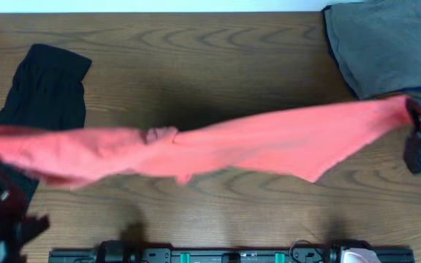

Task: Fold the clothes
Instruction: 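Stretch the shirt between both grippers and lay it flat on the table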

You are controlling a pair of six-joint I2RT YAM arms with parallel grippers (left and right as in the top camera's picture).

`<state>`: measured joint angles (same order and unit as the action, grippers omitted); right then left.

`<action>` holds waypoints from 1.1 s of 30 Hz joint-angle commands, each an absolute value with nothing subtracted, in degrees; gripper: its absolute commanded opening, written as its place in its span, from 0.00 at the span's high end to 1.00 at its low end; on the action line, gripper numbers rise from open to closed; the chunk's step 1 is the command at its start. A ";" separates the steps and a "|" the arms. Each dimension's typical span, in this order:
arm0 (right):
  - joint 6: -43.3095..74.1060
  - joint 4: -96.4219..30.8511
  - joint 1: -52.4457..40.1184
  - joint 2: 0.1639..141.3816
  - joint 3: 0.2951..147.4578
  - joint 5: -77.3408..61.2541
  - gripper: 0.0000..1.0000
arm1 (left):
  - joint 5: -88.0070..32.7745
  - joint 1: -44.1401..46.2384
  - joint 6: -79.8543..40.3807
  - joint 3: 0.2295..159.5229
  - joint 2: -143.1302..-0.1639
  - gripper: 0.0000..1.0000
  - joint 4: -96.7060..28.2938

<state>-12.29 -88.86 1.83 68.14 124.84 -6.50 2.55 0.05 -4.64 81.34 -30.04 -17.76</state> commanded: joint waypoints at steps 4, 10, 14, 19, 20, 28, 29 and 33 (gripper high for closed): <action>-11.16 -88.23 3.09 65.06 125.62 -2.39 0.99 | 7.35 -0.25 -2.31 87.00 -29.54 0.94 -16.14; -11.18 -86.85 3.09 65.78 125.91 -2.33 0.99 | 7.35 -0.25 -1.93 89.01 -29.67 0.94 -17.17; -11.20 -87.26 3.09 69.91 125.89 -1.78 0.99 | 7.35 -0.25 -1.96 88.99 -32.95 0.94 -22.61; -11.68 -88.58 3.07 78.65 125.89 -1.96 0.99 | 7.20 -0.25 -2.44 88.99 -42.46 0.94 -27.29; -11.73 -88.66 3.07 80.75 125.89 -1.96 0.99 | 6.85 -0.25 -2.44 88.99 -44.66 0.94 -27.73; -12.73 -84.36 2.98 102.15 125.89 -3.99 0.99 | 2.74 -0.25 -3.73 88.99 -65.91 0.94 -27.75; -12.93 -82.81 2.98 105.25 125.89 -4.78 0.99 | 2.04 -0.25 -3.73 88.99 -69.36 0.94 -27.18; -13.37 -74.06 2.83 116.16 125.89 -5.76 0.99 | 1.87 -0.19 -3.97 88.99 -81.69 0.94 -22.74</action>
<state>-12.53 -77.23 2.44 110.67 125.82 -5.23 2.44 0.10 -3.18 88.95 -75.46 -25.06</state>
